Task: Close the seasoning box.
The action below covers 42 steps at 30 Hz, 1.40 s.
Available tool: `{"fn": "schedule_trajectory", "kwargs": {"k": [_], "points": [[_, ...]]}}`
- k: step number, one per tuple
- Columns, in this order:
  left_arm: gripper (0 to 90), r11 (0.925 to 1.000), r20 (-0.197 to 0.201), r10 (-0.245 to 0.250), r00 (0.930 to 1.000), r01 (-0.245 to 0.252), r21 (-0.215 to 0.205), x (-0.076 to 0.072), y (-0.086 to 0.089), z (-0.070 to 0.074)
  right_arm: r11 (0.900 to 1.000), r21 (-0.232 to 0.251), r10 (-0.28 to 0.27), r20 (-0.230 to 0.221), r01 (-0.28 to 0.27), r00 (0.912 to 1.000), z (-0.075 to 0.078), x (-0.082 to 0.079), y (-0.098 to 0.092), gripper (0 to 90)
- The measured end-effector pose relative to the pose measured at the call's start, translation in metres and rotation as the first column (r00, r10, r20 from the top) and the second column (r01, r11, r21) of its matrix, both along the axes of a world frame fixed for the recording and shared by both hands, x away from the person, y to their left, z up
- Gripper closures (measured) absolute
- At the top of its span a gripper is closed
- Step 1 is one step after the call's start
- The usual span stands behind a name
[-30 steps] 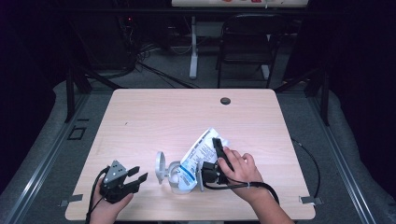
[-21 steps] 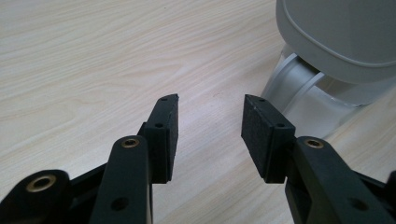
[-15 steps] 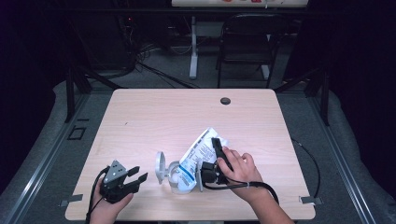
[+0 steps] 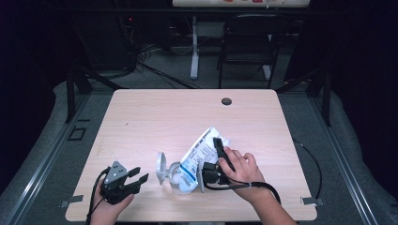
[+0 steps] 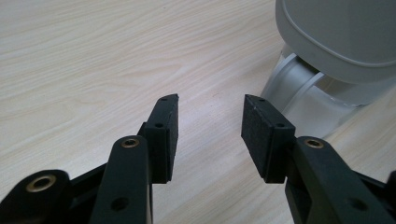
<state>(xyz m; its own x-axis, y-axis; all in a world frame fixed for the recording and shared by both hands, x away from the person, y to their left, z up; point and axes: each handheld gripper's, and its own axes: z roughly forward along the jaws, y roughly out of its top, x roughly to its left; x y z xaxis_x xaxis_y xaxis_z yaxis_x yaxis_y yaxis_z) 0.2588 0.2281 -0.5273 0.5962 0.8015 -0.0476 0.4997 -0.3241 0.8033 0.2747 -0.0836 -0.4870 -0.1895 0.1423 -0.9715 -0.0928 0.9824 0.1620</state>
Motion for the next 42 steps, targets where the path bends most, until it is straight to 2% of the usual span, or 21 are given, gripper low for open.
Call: {"fn": "schedule_trajectory", "kwargs": {"k": [5,12,17,20,27,31,33,34,35,38,39,42], "points": [[56.6,1.0,0.0,0.0,1.0,0.0,0.0,0.0,0.0002,0.0001,1.0,-0.008,-0.003,0.0,0.003,1.0,0.0015,-0.0007,0.0007,72.8],[56.6,1.0,0.002,0.001,1.0,-0.001,0.0,0.0,0.0005,0.0003,1.0,0.006,0.005,0.007,-0.005,1.0,0.0035,0.0001,-0.0001,73.0],[56.7,1.0,0.003,0.001,1.0,-0.001,-0.001,-0.0001,0.0002,0.0005,1.0,-0.014,0.001,0.013,-0.001,0.9999,0.0064,-0.0018,0.0006,73.0],[56.7,1.0,0.002,0.002,1.0,-0.002,-0.001,-0.0001,0.0002,0.0005,1.0,0.0,0.017,0.011,-0.017,0.9998,0.0046,-0.0011,0.0005,73.0],[56.7,1.0,0.003,0.001,1.0,-0.001,0.0,-0.0001,0.0005,0.0007,0.999,-0.038,0.013,0.018,-0.012,0.9998,0.004,-0.0034,0.0022,73.1],[56.7,1.0,0.003,0.001,1.0,-0.001,0.001,-0.0001,0.0004,0.0006,1.0,-0.024,0.021,0.019,-0.02,0.9996,0.0051,-0.0028,0.0022,73.3],[56.7,1.0,0.003,0.001,1.0,-0.001,0.0,-0.0001,0.0005,0.0006,0.999,-0.035,0.011,0.016,-0.01,0.9998,0.0064,-0.0034,0.0024,73.5],[56.6,1.0,0.003,0.001,1.0,-0.001,0.0,-0.0001,0.0005,0.0007,1.0,-0.021,0.021,0.016,-0.021,0.9996,0.0053,-0.0029,0.002,73.5],[56.6,1.0,0.004,0.001,1.0,-0.001,0.0,-0.0002,0.0005,0.0008,0.999,-0.035,0.011,0.013,-0.01,0.9999,0.0062,-0.0039,0.0023,73.5],[56.7,1.0,0.004,0.001,1.0,-0.001,0.0,-0.0002,0.0004,0.0009,0.999,-0.037,0.011,0.01,-0.011,0.9999,0.005,-0.0046,0.0024,73.6],[56.7,1.0,0.004,0.001,1.0,-0.001,0.001,-0.0002,0.0005,0.0009,1.0,-0.018,0.022,0.006,-0.022,0.9997,0.0028,-0.0036,0.002,73.6],[56.6,1.0,0.003,0.001,1.0,-0.001,0.001,-0.0002,0.0005,0.0007,1.0,-0.008,0.02,-0.008,-0.02,0.9998,0.0005,-0.0033,0.0014,73.7]]}}
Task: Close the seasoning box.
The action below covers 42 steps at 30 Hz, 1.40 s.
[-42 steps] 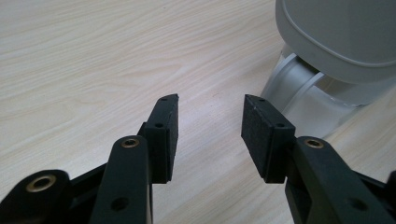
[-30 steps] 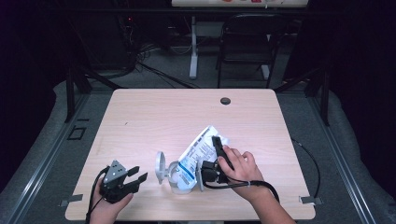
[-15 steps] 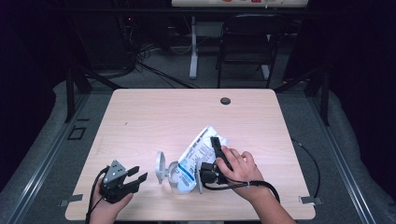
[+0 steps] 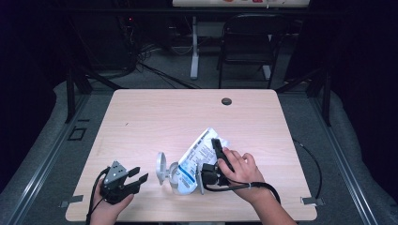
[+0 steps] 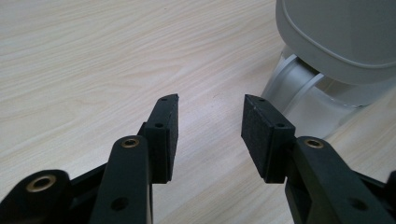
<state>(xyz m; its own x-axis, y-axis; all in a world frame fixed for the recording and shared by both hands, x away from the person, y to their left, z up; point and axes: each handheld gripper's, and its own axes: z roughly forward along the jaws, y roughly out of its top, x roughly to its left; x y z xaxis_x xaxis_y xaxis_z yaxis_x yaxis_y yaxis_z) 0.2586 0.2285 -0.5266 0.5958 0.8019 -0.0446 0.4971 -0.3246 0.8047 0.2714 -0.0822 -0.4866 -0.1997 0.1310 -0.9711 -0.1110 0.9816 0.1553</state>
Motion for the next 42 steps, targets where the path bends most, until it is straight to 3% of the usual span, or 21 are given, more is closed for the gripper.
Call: {"fn": "schedule_trajectory", "kwargs": {"k": [3,7,15,17,22,26,29,30,36,42], "points": [[56.6,1.0,-0.001,0.001,1.0,-0.001,-0.001,0.0,0.0,0.0,1.0,0.007,-0.005,-0.015,0.005,0.9999,-0.001,0.0,-0.001,73.8],[56.7,1.0,-0.001,-0.001,1.0,0.001,0.002,0.0,0.0,0.0,0.999,0.051,-0.004,-0.038,0.006,0.9993,-0.003,0.001,-0.003,73.9],[56.7,1.0,-0.001,0.0,1.0,0.0,0.0,0.0,0.0,0.0,0.997,0.075,-0.009,-0.072,0.014,0.9973,-0.005,0.001,-0.005,74.3],[56.7,1.0,-0.002,0.0,1.0,0.0,0.0,0.0,0.0,0.0,0.993,0.112,-0.016,-0.105,0.028,0.9943,-0.007,0.002,-0.007,74.6],[56.7,1.0,-0.003,-0.001,1.0,0.001,0.0,0.0,0.0,-0.001,0.992,0.121,-0.025,-0.127,0.04,0.9916,-0.009,0.001,-0.009,74.7],[56.7,1.0,-0.005,0.0,1.0,0.0,0.0,0.0,0.0,-0.001,0.986,0.159,-0.018,-0.149,0.042,0.9886,-0.011,0.002,-0.011,74.7],[56.7,1.0,-0.004,0.002,1.0,-0.002,-0.001,0.001,0.0,-0.001,0.986,0.16,-0.028,-0.163,0.055,0.9861,-0.011,0.002,-0.012,74.9],[56.7,1.0,-0.004,0.002,1.0,-0.002,-0.001,0.001,0.0,-0.001,0.982,0.182,-0.022,-0.165,0.052,0.986,-0.012,0.002,-0.012,74.8],[56.7,1.0,-0.004,0.002,1.0,-0.002,-0.001,0.0,0.0,-0.001,0.983,0.172,-0.036,-0.183,0.068,0.9825,-0.012,0.002,-0.012,74.9],[56.7,1.0,-0.003,0.006,1.0,-0.006,-0.003,0.0,0.001,0.0,0.972,0.225,-0.024,-0.212,0.072,0.9771,-0.016,0.004,-0.014,75.1]]}}
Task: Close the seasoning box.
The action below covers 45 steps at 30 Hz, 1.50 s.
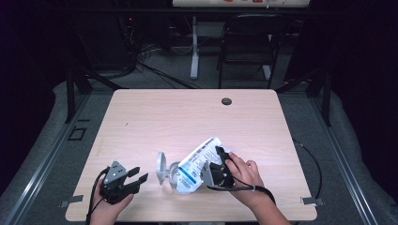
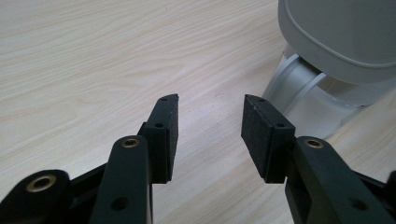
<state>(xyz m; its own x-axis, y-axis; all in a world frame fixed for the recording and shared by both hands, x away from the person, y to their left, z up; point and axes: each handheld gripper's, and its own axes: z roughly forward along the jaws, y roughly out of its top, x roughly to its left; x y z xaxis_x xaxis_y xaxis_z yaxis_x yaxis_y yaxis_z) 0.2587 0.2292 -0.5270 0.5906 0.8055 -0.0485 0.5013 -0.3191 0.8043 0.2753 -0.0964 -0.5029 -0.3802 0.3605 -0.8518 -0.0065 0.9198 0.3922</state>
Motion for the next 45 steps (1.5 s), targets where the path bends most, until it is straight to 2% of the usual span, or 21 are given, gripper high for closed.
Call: {"fn": "schedule_trajectory", "kwargs": {"k": [1,5,6,7,9,13,14,17,18,23,24,25,26,27,32,33,36,37,39,44,45], "points": [[56.7,1.0,0.0,0.0,1.0,0.0,0.0,0.0,0.0,0.0,1.0,-0.005,-0.009,-0.008,0.009,0.9999,0.001,0.0,-0.001,75.1],[56.7,1.0,-0.001,-0.001,1.0,0.001,-0.001,0.0,0.0,0.0,0.999,0.046,-0.015,-0.037,0.016,0.9992,-0.001,0.0,-0.003,75.2],[56.6,1.0,-0.001,-0.001,1.0,0.001,-0.001,0.0,0.0,0.0,0.999,0.033,-0.023,-0.046,0.025,0.9987,0.0,0.0,-0.004,75.2],[56.7,1.0,-0.001,-0.001,1.0,0.001,0.001,0.0,0.0,0.0,0.998,0.054,-0.018,-0.051,0.021,0.9986,-0.001,0.0,-0.005,75.2],[56.6,1.0,-0.001,0.0,1.0,0.0,0.0,0.0,0.0,0.0,0.998,0.053,-0.034,-0.071,0.038,0.9969,-0.002,-0.001,-0.005,75.2],[56.7,1.0,-0.001,-0.001,1.0,0.001,0.0,0.0,0.0,0.0,0.996,0.079,-0.028,-0.091,0.035,0.9955,-0.003,0.0,-0.007,75.3],[56.7,1.0,-0.001,-0.001,1.0,0.001,0.0,0.0,0.0,0.0,0.994,0.103,-0.019,-0.097,0.029,0.9952,-0.005,0.0,-0.007,75.3],[56.7,1.0,-0.001,0.0,1.0,0.0,0.0,0.0,0.0,0.0,0.993,0.109,-0.024,-0.116,0.037,0.993,-0.005,0.0,-0.007,75.4],[56.7,1.0,-0.001,0.0,1.0,0.0,0.0,0.0,0.0,0.0,0.99,0.137,-0.015,-0.127,0.032,0.9919,-0.007,0.001,-0.007,75.4],[56.7,1.0,0.0,-0.002,1.0,0.002,0.002,0.0,0.0,0.0,0.988,0.147,-0.024,-0.16,0.048,0.9867,-0.007,0.001,-0.009,75.5],[56.7,1.0,0.0,-0.002,1.0,0.002,0.002,0.0,0.0,0.0,0.983,0.178,-0.017,-0.169,0.047,0.9855,-0.009,0.001,-0.009,75.5],[56.7,1.0,0.0,-0.001,1.0,0.001,0.002,0.0,0.0,0.0,0.983,0.177,-0.02,-0.179,0.052,0.9837,-0.008,0.001,-0.01,75.5],[56.6,1.0,0.0,-0.001,1.0,0.001,0.001,0.0,0.0,0.0,0.979,0.198,-0.013,-0.18,0.049,0.9836,-0.009,0.002,-0.01,75.5],[56.7,1.0,0.0,0.0,1.0,0.0,0.001,0.0,0.0,0.0,0.98,0.194,-0.016,-0.186,0.053,0.9823,-0.008,0.002,-0.011,75.5],[56.7,1.0,0.0,0.0,1.0,0.0,0.001,0.0,0.0,0.0,0.97,0.234,-0.01,-0.212,0.06,0.9771,-0.008,0.002,-0.012,75.5],[56.7,1.0,0.0,0.0,1.0,0.0,0.001,0.0,0.0,0.0,0.972,0.227,-0.011,-0.224,0.063,0.9745,-0.007,0.002,-0.013,75.5],[56.6,1.0,0.0,-0.002,1.0,0.002,0.0,0.0,0.0,0.0,0.963,0.262,-0.004,-0.239,0.068,0.971,-0.008,0.002,-0.012,75.5],[56.7,1.0,0.0,-0.002,1.0,0.002,0.0,0.0,0.0,0.0,0.956,0.286,0.007,-0.247,0.066,0.9691,-0.009,0.003,-0.012,75.5],[56.7,1.0,-0.001,-0.001,1.0,0.001,0.0,0.0,0.0,0.0,0.956,0.283,0.001,-0.26,0.075,0.9657,-0.009,0.003,-0.012,75.5],[56.6,1.0,-0.001,-0.001,1.0,0.001,0.0,0.0,0.0,0.0,0.937,0.336,0.012,-0.294,0.092,0.9557,-0.007,0.006,-0.014,75.5],[56.7,1.0,-0.001,-0.001,1.0,0.001,0.0,0.0,0.0,0.0,0.929,0.357,0.019,-0.305,0.096,0.9521,-0.007,0.006,-0.014,75.5]]}}
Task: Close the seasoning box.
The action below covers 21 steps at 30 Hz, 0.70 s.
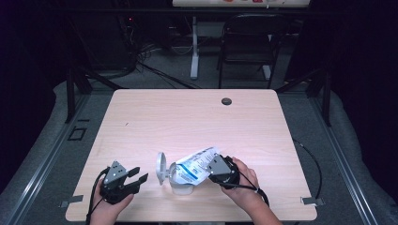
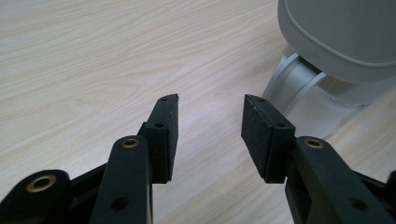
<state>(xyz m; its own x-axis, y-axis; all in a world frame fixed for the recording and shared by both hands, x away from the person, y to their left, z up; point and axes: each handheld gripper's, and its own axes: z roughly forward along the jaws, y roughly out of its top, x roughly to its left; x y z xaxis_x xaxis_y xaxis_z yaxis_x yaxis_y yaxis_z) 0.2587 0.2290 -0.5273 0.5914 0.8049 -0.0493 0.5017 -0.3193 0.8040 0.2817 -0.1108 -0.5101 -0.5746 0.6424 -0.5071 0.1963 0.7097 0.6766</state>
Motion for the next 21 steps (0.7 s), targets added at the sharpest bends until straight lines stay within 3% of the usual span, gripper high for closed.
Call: {"fn": "schedule_trajectory", "kwargs": {"k": [5,21], "points": [[56.7,1.0,-0.002,0.002,1.0,-0.002,0.004,0.0,0.0,-0.0001,0.998,0.069,-0.011,-0.038,0.014,0.9992,0.0015,0.0021,-0.0035,75.5],[56.6,1.0,-0.002,-0.001,1.0,0.001,-0.001,0.0003,0.0002,-0.0004,0.983,0.182,-0.003,-0.111,0.023,0.9938,0.0027,0.0034,-0.0059,75.5]]}}
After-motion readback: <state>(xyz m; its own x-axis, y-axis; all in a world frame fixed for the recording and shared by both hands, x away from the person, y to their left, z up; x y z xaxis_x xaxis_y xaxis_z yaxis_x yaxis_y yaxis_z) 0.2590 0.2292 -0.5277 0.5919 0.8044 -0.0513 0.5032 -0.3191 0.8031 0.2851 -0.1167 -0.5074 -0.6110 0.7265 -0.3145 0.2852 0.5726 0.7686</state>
